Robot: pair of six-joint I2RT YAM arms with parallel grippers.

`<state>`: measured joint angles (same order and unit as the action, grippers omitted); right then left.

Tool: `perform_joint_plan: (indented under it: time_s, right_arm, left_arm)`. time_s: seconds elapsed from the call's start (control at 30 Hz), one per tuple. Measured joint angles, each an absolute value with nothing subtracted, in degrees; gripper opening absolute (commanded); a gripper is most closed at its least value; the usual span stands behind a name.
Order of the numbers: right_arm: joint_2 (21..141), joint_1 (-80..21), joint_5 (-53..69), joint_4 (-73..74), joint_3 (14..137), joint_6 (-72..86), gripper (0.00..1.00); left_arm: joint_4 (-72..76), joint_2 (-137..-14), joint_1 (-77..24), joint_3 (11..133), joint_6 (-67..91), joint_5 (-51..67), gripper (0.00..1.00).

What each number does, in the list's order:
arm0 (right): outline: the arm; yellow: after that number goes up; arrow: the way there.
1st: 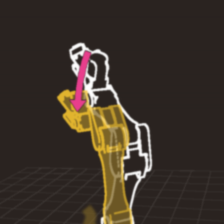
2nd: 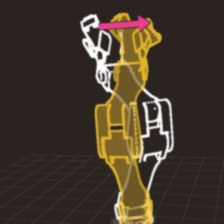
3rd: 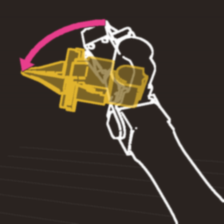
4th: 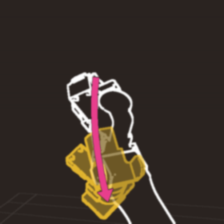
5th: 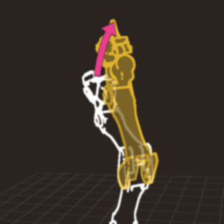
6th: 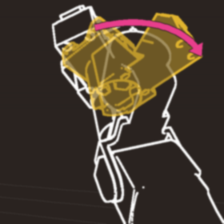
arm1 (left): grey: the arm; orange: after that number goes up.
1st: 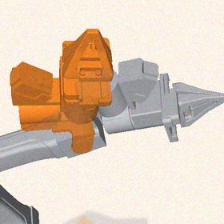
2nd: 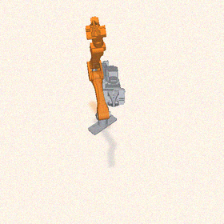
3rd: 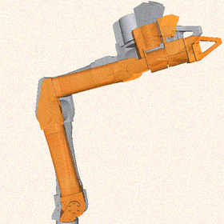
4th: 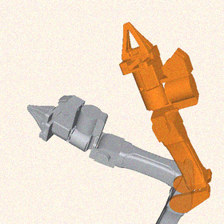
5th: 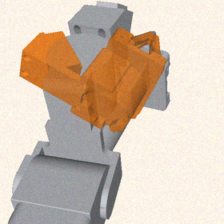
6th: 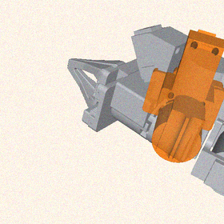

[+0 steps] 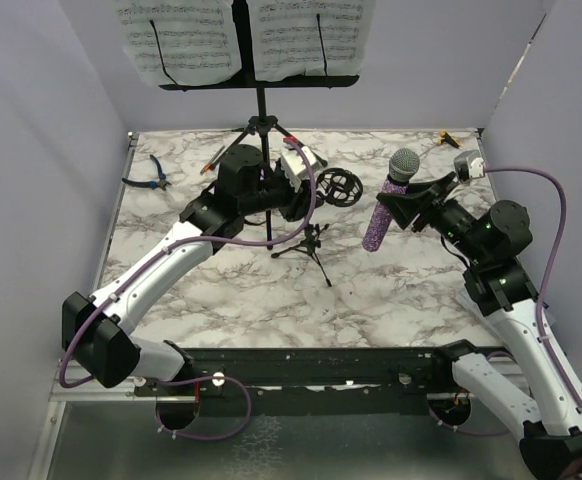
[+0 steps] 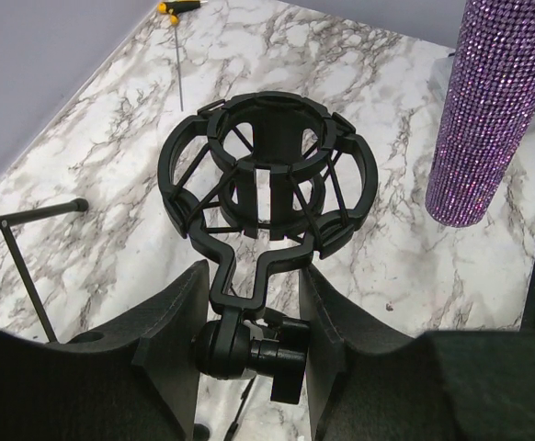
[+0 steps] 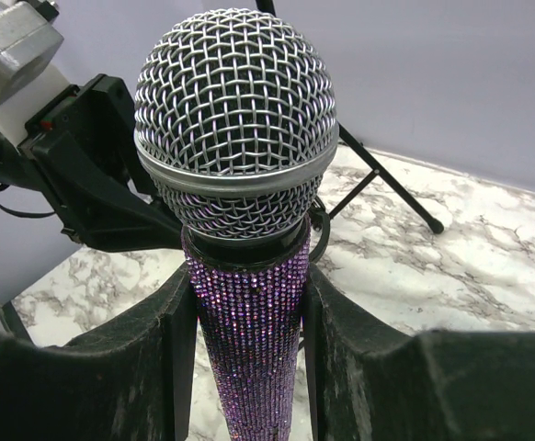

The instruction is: Set up the instrument practice props

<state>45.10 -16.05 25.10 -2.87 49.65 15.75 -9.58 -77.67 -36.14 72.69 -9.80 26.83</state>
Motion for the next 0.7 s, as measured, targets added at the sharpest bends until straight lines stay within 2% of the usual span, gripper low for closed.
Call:
perform_joint_plan:
  time_s: [0.23,0.33,0.5,0.7]
  right_arm:
    - [44.21,-16.05,25.12,-2.68,50.59,15.09,0.00]
    - [44.27,-16.05,25.15,-2.66,51.09,14.94,0.00]
    - [44.58,-16.05,25.12,-2.68,51.42,14.90,0.00]
    - [44.91,-16.05,25.15,-2.66,51.42,14.90,0.00]
  left_arm:
    - [-10.15,-78.89,-36.88,73.63,-11.53,26.33,0.00]
    - [-10.13,-80.01,-36.99,74.52,-11.66,26.30,0.17]
    - [-9.98,-82.00,-37.17,76.09,-11.81,26.28,0.54]
    - [-9.96,-82.96,-37.26,76.51,-12.29,26.33,0.92]
